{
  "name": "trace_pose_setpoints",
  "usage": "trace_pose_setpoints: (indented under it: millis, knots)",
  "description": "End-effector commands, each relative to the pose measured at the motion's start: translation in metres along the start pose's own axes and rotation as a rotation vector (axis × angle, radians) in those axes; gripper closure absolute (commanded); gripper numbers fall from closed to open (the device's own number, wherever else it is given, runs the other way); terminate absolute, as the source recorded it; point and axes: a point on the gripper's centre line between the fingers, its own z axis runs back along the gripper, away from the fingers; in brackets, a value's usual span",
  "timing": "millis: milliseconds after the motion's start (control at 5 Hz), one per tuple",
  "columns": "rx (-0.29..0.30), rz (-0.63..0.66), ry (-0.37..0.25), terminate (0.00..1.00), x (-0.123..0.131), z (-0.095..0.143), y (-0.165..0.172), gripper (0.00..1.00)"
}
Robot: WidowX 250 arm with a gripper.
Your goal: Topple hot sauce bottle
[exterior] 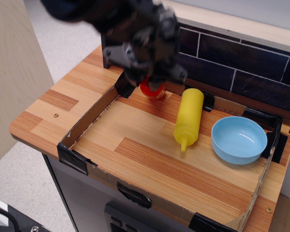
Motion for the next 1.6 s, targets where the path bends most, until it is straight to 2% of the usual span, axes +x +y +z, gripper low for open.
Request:
trace_pose_setpoints:
  millis: [0, 200, 400, 600, 800, 1000, 1200, 1400]
  knots:
    - [-0.014, 0.159, 0.219, 0.00, -0.026, 0.006, -0.003, 1.00]
    - [-0.047, 0.190, 0.370, 0.00, -0.039, 0.004, -0.001, 1.00]
    - [-0.081, 0.205, 0.510, 0.00, -0.053, -0.009, 0.003, 1.00]
    - [-0.065, 0.172, 0.575, 0.00, -0.066, -0.023, 0.009, 1.00]
    - [-0.054, 0.136, 0.564, 0.00, -0.072, -0.026, 0.012, 0.00]
    - [-0.065, 0.117, 0.503, 0.00, -0.067, -0.014, 0.014, 0.00]
    - [-0.074, 0.106, 0.481, 0.00, -0.062, -0.008, 0.016, 0.00]
    - [-0.059, 0.064, 0.390, 0.00, -0.054, 0.003, 0.017, 0.00]
